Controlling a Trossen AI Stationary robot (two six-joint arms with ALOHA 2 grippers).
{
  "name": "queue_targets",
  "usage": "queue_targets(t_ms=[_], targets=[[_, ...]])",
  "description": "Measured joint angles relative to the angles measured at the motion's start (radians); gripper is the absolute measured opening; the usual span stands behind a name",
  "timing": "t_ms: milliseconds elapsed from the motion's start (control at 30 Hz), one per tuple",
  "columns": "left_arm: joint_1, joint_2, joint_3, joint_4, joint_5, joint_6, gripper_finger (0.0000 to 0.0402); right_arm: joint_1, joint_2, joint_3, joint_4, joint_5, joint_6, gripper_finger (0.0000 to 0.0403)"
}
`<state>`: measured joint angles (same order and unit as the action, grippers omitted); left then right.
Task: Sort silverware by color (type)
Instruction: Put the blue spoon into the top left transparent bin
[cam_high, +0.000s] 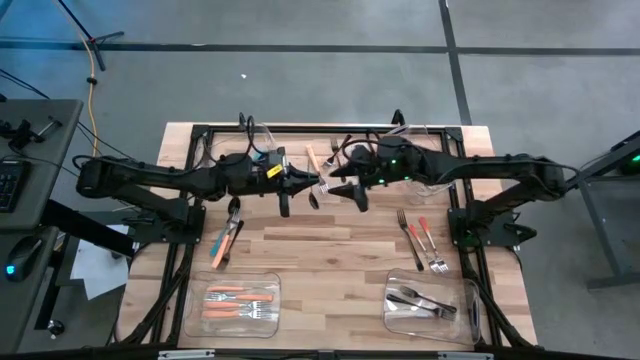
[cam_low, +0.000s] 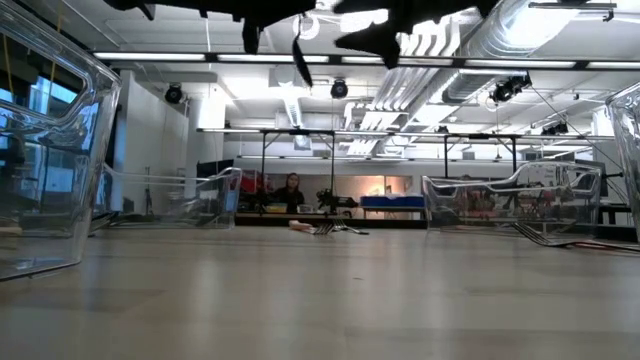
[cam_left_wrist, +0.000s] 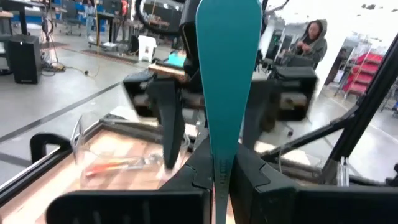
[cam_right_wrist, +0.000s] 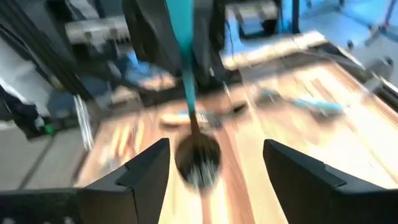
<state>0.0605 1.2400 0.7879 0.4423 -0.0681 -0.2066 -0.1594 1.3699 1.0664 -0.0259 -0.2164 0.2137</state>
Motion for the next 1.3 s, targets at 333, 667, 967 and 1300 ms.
queue_targets(t_ms=[333, 667, 967, 1300], targets=[[0.0, -0.19, -0.116, -0.106, -0.025, 0.005, 0.0008, -0.009, -0.196, -0.002, -0.407, 0.067, -0.058, 0.0243], [-0.002, -0.371, -0.263, -0.073, -0.073, -0.053, 0.0008, -0.005, -0.402, -0.319, -0.02, 0.122, 0.099, 0.0243], [0.0, -0.39, -0.266, -0.072, -0.073, -0.045, 0.0008, 0.005, -0.427, -0.554, 0.472, 0.116, 0.19, 0.0243], [0.0, -0.389, -0.266, -0.072, -0.073, -0.045, 0.0008, 0.005, -0.427, -0.558, 0.472, 0.1, 0.163, 0.0229]])
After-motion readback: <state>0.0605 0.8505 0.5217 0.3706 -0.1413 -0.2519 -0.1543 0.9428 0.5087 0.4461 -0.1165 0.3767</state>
